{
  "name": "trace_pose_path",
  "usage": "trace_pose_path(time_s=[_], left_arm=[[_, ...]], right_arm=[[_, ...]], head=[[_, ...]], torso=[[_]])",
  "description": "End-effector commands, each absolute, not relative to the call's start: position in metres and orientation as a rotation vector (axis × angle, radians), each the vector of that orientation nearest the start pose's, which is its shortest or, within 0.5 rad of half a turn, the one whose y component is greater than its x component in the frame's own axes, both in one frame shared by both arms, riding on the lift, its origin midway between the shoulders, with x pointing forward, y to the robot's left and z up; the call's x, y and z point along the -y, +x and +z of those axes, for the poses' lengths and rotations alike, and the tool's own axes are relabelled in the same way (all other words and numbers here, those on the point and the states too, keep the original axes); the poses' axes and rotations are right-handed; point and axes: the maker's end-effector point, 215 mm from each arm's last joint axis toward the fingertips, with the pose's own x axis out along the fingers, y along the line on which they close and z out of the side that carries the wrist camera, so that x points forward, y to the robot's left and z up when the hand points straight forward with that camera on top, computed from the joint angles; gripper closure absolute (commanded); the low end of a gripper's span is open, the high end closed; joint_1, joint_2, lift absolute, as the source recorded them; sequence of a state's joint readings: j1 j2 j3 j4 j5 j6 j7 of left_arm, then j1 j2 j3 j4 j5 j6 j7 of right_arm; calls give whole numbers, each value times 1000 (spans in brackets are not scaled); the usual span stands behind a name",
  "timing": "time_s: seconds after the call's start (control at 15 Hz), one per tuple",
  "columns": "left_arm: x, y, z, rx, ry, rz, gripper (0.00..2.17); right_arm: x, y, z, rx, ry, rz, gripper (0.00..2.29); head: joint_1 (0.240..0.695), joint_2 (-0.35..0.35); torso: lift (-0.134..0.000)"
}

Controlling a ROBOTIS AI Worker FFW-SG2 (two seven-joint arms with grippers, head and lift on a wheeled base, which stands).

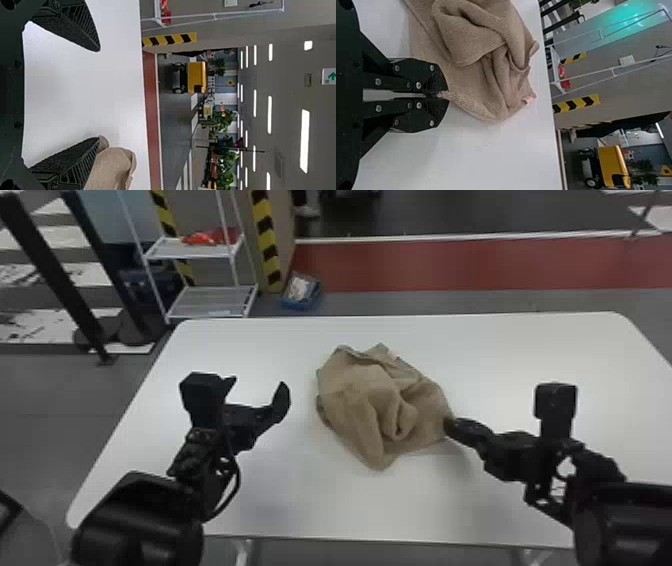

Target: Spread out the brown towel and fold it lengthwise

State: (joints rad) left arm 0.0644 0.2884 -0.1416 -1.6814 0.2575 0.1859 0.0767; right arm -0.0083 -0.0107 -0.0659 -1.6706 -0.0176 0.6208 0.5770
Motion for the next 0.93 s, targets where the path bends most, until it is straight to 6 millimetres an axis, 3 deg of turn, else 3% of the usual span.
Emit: trace_pose_path(time_s=[0.0, 0.07, 0.13, 0.2, 0.4, 0.47, 0.67, 0.73, 0.87], left_arm=[[-245, 570, -386, -182, 40, -87, 83], [-245, 569, -387, -184, 40, -86, 83], [-245, 567, -388, -184, 38, -85, 83], [-248, 567, -388, -184, 39, -82, 83], [-247, 566, -389, -186, 35, -88, 83], [-248, 566, -390, -187, 37, -89, 83], [-236, 568, -389, -185, 31, -111, 83], [-224, 569, -387, -182, 27, -130, 83], [-197, 572, -389, -185, 20, -180, 83]], right_arm=[[138, 557, -374, -393, 179, 523, 1659], [138, 564, -343, -348, 180, 524, 1659], [149, 572, -312, -304, 184, 503, 1659], [167, 580, -294, -274, 185, 462, 1659], [249, 587, -288, -217, 218, 269, 1659], [284, 579, -296, -210, 245, 211, 1663], [329, 559, -352, -305, 190, 120, 1663], [340, 550, -380, -363, 150, 105, 1663], [329, 536, -405, -382, 151, 151, 1663]], head=[[695, 95], [695, 96], [695, 97], [695, 97], [695, 57], [695, 35], [695, -29], [695, -62], [695, -95]], torso=[[-120], [-120], [-120], [-120], [-120], [-120], [-120], [-120], [-120]])
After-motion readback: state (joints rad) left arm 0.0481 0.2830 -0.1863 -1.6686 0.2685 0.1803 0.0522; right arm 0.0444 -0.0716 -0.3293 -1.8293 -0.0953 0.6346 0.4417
